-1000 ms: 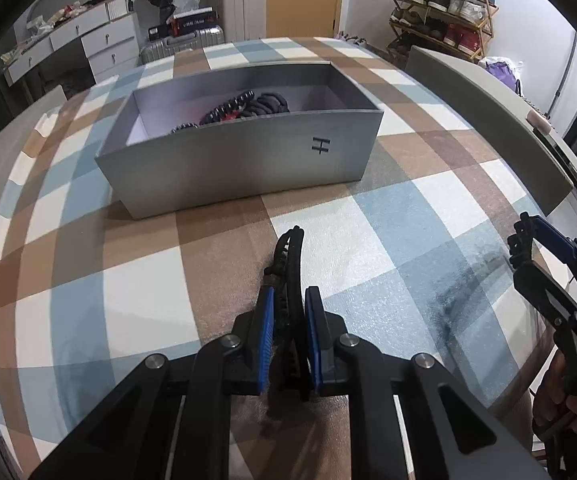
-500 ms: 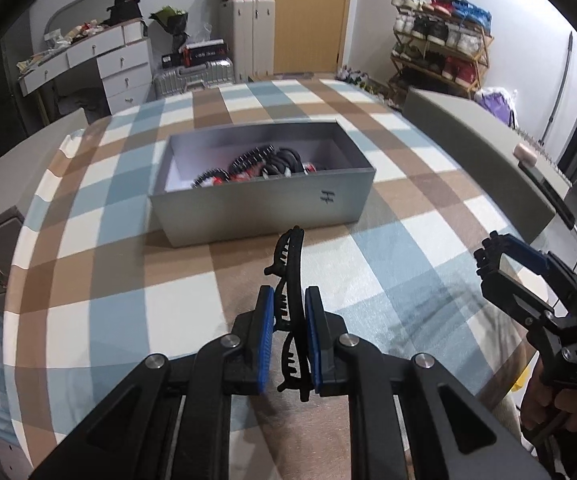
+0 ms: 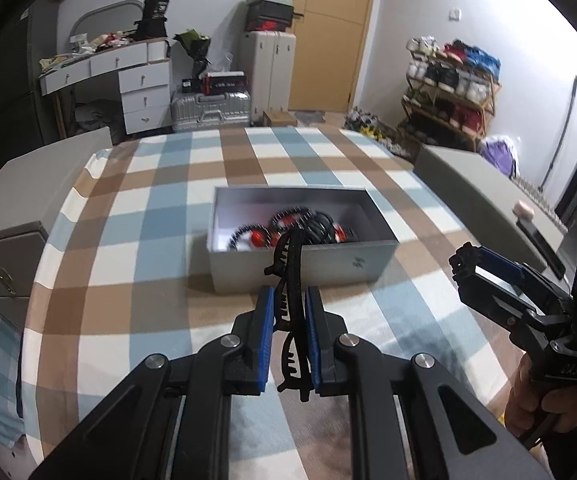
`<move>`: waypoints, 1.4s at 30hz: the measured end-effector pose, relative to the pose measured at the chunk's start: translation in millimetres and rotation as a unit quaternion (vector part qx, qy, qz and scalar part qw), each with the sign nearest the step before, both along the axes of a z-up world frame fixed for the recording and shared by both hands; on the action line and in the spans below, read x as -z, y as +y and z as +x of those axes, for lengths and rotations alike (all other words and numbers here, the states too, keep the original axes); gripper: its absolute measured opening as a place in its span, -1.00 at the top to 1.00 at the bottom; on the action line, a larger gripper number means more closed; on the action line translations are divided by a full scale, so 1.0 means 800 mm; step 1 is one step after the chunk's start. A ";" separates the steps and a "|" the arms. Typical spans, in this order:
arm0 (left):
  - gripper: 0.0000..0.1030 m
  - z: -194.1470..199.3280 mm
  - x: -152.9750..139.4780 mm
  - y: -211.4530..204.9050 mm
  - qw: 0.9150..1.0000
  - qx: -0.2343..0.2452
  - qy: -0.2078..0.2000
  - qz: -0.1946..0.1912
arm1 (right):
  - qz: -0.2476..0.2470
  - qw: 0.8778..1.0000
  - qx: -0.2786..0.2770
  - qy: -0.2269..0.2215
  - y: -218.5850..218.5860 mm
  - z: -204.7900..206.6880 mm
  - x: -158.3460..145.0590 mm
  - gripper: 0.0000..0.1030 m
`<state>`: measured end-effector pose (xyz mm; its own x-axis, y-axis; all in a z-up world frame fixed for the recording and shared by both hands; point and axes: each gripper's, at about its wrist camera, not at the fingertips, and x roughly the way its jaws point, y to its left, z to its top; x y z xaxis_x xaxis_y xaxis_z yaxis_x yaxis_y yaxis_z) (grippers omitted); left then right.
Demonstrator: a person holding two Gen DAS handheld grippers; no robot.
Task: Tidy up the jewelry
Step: 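Carry the comb and claw clip into the silver box while both tools open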
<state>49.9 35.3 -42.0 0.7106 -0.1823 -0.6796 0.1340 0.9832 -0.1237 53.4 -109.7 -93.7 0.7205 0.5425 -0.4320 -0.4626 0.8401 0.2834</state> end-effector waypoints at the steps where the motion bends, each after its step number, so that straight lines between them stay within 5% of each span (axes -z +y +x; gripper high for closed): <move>1: 0.80 0.004 -0.001 0.005 1.000 -0.006 -0.003 -0.001 | 0.000 1.000 -0.006 -0.004 0.005 0.005 -0.005 -0.83; 16: 0.80 0.062 -0.009 0.027 0.999 -0.012 -0.016 -0.046 | -0.006 0.998 -0.050 -0.024 0.050 0.084 -0.046 -0.83; 42: 0.80 0.129 0.033 0.022 0.994 0.011 0.016 -0.103 | -0.021 0.999 -0.044 0.017 0.070 0.161 -0.001 -0.84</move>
